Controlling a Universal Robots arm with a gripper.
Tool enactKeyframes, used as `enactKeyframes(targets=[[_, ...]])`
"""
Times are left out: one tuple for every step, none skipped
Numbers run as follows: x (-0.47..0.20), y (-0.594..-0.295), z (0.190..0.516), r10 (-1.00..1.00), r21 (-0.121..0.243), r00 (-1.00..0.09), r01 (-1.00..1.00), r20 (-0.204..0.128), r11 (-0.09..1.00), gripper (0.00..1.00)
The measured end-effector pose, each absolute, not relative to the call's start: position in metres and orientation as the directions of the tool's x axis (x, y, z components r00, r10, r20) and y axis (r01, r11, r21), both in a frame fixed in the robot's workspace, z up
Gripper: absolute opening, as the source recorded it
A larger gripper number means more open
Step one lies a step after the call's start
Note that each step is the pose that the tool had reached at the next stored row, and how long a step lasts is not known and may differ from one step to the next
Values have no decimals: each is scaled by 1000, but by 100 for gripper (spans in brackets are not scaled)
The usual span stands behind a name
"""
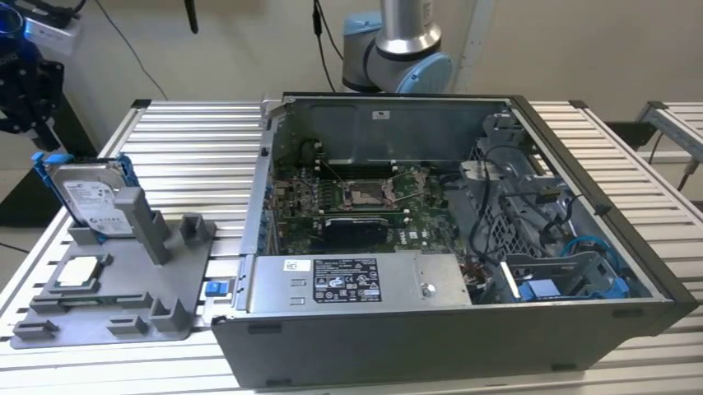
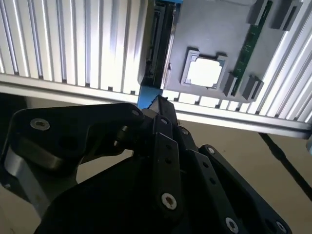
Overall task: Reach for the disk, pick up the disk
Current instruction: 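Pick up the disk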
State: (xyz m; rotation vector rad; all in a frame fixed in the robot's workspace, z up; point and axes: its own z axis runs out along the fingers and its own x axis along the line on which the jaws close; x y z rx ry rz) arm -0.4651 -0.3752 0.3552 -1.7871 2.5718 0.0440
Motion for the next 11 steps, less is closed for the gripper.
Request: enactKeyframes(targets=[[-465,-375,355,-943,18,-333,-943,-24,333,0],[-465,-375,355,-949,18,-315,-949,-24,315,0],[-465,-375,355,-954,18,-299,-954,-24,298,0],[-465,-375,355,-959,18,-281,-960,-24,281,0],[-465,-375,355,-964,18,-264,-965,-24,263,0],[-465,-375,355,-969,18,-245,-969,-24,245,0],[-465,-375,355,-973,18,-228,-974,-24,228,0],[-465,-375,355,-977,18,-211,-977,-24,210,0],[-465,-375,355,-981,18,-192,-981,-24,192,0],[-465,-375,355,-984,18,-174,-985,-24,174,0],[-465,-375,355,-988,18,-155,-988,-24,155,0]])
